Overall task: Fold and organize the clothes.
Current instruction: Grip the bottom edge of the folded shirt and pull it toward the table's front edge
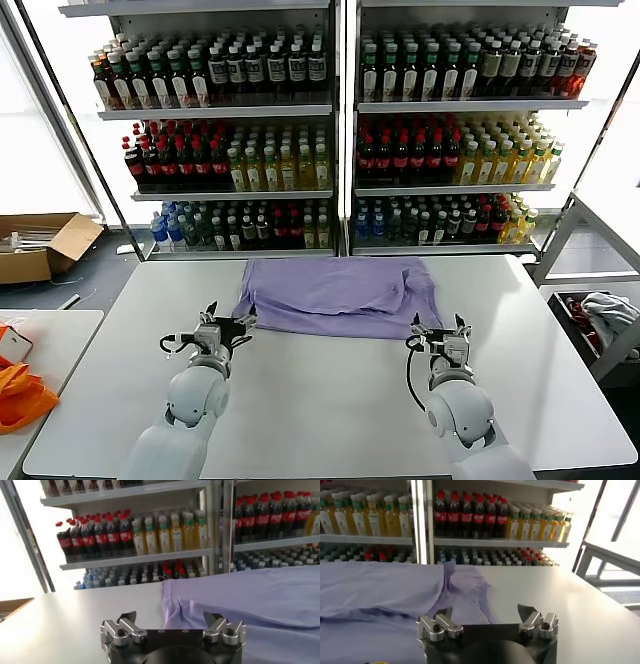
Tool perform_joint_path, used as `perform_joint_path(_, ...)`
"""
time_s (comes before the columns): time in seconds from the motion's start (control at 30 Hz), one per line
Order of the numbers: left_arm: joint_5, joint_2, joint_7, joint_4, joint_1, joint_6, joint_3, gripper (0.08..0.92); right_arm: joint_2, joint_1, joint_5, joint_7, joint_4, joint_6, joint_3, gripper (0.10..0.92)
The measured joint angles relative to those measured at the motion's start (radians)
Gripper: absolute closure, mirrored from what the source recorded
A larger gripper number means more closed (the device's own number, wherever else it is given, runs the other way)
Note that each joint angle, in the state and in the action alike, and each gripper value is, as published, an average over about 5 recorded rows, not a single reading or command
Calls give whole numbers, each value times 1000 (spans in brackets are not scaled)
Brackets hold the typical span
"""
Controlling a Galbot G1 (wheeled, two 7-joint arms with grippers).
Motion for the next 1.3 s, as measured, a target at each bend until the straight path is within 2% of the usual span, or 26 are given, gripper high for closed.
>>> perform_joint_path(0.37,-1,-3,2,54,-17,-1,13,177,-2,10,15,-6,-55,7,6,209)
perform_joint_path(0.47,-1,-6,0,66,-21,-3,13,177,-1,12,16,-9,-70,12,4,256)
perform_joint_path(0.6,-4,-5,-5,72,-19,-2,16,207,-7,8,20,-16,-85,16,0,372)
perform_joint_path(1.17,-3,3,-16,29,32,29,50,692,-18,-34,40,-28,-68,36,-4,842)
perform_joint_path(1.3,-1,4,-16,13,45,36,55,804,-19,-50,34,-24,-45,38,-6,888)
